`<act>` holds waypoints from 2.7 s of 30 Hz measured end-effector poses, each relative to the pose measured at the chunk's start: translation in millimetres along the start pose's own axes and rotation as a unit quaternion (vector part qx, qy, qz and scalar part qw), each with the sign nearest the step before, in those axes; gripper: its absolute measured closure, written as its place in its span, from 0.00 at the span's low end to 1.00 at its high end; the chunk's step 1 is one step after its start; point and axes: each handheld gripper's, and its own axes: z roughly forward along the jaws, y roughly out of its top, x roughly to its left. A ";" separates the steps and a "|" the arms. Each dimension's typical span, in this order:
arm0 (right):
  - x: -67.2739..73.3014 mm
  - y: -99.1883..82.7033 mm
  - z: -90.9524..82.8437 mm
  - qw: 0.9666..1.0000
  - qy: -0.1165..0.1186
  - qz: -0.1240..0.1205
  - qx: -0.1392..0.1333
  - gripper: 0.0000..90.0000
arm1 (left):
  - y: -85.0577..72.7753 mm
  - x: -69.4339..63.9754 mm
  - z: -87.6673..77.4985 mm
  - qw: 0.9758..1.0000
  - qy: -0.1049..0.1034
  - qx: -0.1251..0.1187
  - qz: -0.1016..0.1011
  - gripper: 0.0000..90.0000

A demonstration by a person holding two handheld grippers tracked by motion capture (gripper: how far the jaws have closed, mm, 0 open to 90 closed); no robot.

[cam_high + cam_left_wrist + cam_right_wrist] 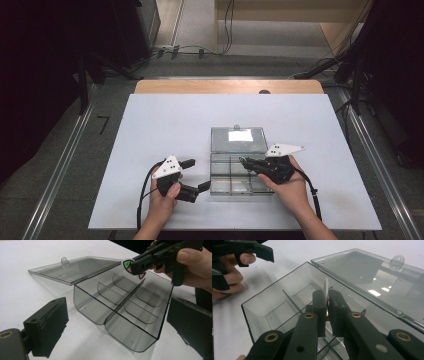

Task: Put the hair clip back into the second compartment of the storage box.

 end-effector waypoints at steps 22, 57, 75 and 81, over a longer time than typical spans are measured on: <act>-9.6 -2.8 17.1 0.999 0.009 0.024 0.032 0.91 | -0.6 -0.6 1.6 1.000 0.000 0.002 0.000 0.04; -10.0 -0.6 1.7 1.000 0.024 0.006 -0.005 0.64 | 3.2 2.2 2.8 1.000 -0.001 -0.004 -0.002 0.04; -23.5 -5.1 -28.3 0.999 -0.024 -0.009 -0.041 0.38 | 23.0 8.2 15.3 1.000 0.004 -0.008 0.001 0.04; -28.2 -6.1 -35.5 0.999 -0.024 0.001 -0.031 0.15 | 31.9 12.1 20.7 1.000 0.003 -0.011 -0.001 0.04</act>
